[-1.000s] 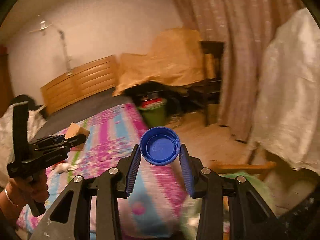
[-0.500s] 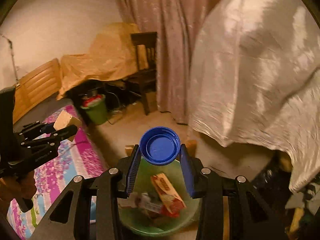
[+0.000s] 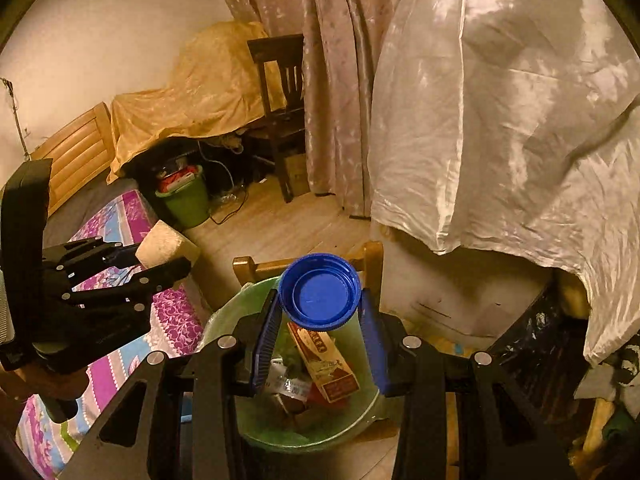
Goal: Collect trash
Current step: 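Carry the tan sponge and blue bottle cap over the green bin, then open both tools over the bin to drop sponge and blue cap, then move both tools back toward the trash on the bed, then grasp the beige knit ball with left tool while right tool grasps white packet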
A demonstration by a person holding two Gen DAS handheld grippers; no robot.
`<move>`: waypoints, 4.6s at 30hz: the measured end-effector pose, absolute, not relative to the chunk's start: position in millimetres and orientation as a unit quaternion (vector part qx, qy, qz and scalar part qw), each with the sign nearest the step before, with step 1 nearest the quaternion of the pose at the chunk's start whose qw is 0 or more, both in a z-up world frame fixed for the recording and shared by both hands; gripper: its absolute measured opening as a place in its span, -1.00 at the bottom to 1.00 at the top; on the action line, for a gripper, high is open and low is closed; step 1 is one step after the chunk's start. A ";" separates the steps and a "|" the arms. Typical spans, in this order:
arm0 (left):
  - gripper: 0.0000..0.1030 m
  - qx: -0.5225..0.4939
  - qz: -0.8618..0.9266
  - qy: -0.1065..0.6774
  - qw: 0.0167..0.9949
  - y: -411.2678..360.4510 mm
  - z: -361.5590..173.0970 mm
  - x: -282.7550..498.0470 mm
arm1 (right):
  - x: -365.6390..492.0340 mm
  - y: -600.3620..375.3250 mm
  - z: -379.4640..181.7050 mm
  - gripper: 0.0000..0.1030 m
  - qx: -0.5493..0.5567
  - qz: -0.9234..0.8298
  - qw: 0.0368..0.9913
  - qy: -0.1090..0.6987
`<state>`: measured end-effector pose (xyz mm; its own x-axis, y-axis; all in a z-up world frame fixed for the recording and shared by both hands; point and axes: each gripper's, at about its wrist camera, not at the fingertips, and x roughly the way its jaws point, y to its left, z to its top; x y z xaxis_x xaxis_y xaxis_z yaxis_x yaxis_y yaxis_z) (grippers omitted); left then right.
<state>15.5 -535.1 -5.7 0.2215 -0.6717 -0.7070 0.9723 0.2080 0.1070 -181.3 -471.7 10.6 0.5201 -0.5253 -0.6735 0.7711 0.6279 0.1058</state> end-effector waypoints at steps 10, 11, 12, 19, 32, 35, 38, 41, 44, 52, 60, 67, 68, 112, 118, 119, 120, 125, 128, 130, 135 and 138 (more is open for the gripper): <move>-0.30 0.287 -0.562 0.267 0.728 -537.4 -9.8 13.4 | -170.9 -464.7 2.2 -0.21 0.208 -0.366 0.851 0.313; -0.30 0.287 -0.562 0.267 0.728 -537.6 -10.3 13.0 | -170.5 -465.9 1.0 -0.21 0.209 -0.364 0.851 0.314; -0.30 0.288 -0.562 0.267 0.728 -537.8 -10.7 13.3 | -168.5 -466.0 -0.3 -0.21 0.210 -0.360 0.852 0.316; -0.30 0.292 -0.561 0.270 0.726 -538.4 -16.1 13.4 | -158.3 -468.8 -7.4 -0.21 0.214 -0.339 0.856 0.326; -0.30 0.293 -0.559 0.276 0.724 -542.5 -23.4 15.7 | -150.7 -475.1 -17.9 -0.21 0.215 -0.328 0.856 0.338; -0.30 0.294 -0.558 0.280 0.724 -544.0 -26.5 16.7 | -149.7 -476.6 -19.6 -0.21 0.217 -0.326 0.856 0.339; -0.30 0.293 -0.558 0.281 0.724 -545.9 -27.6 16.9 | -149.3 -476.9 -20.1 -0.21 0.216 -0.325 0.856 0.340; -0.30 0.292 -0.560 0.281 0.723 -546.6 -27.5 17.6 | -148.6 -477.0 -20.5 -0.21 0.216 -0.323 0.856 0.341; -0.30 0.290 -0.560 0.283 0.723 -547.8 -28.1 20.0 | -149.0 -476.7 -19.7 -0.21 0.215 -0.321 0.857 0.340; -0.04 0.283 -0.570 0.316 0.704 -552.0 -33.7 26.7 | -147.0 -480.3 -26.7 0.30 0.214 -0.310 0.858 0.350; -0.04 0.220 -0.597 0.377 0.673 -547.8 -37.0 45.4 | -154.2 -482.1 -28.0 0.35 0.216 -0.320 0.857 0.342; -0.04 0.212 -0.587 0.371 0.688 -539.6 -35.4 49.1 | -157.2 -479.8 -25.0 0.35 0.215 -0.316 0.862 0.332; -0.04 0.212 -0.583 0.370 0.692 -537.0 -35.0 51.3 | -157.1 -478.8 -24.4 0.35 0.216 -0.314 0.863 0.331; 0.11 0.008 -0.061 0.425 0.903 42.9 -117.7 227.7 | 173.2 -53.8 -114.8 0.55 -0.048 0.163 0.909 0.380; 0.11 -0.007 -0.026 0.442 0.897 90.5 -131.9 254.6 | 211.8 -31.9 -148.0 0.55 -0.066 0.192 0.889 0.410; 0.11 -0.007 -0.020 0.441 0.897 95.5 -133.2 260.4 | 216.4 -31.7 -151.3 0.55 -0.067 0.192 0.888 0.412; 0.11 -0.006 -0.018 0.441 0.898 98.9 -134.3 264.7 | 222.1 -29.8 -154.7 0.55 -0.070 0.193 0.887 0.414; 0.11 -0.024 -0.038 0.443 0.895 103.7 -137.0 277.3 | 246.4 -26.7 -166.1 0.55 -0.082 0.203 0.881 0.421; 0.11 -0.006 -0.054 0.442 0.895 92.4 -139.5 283.5 | 261.2 -25.6 -174.1 0.54 -0.086 0.206 0.875 0.429; 0.11 -0.005 -0.063 0.443 0.894 87.4 -140.9 289.6 | 266.3 -25.5 -177.9 0.52 -0.087 0.209 0.873 0.433; 0.11 -0.001 -0.123 0.445 0.887 62.9 -142.5 309.7 | 282.4 -23.7 -191.7 0.34 -0.098 0.212 0.863 0.447; 0.11 0.016 -0.159 0.446 0.881 37.9 -145.5 327.9 | 287.0 -22.2 -200.6 0.06 -0.100 0.216 0.855 0.461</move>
<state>327.9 37.9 -145.5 0.5525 -0.2654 -0.7901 0.2936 0.9491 -0.1135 287.0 -22.2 -200.6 0.4814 0.2774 -0.8314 -0.4616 0.8866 0.0286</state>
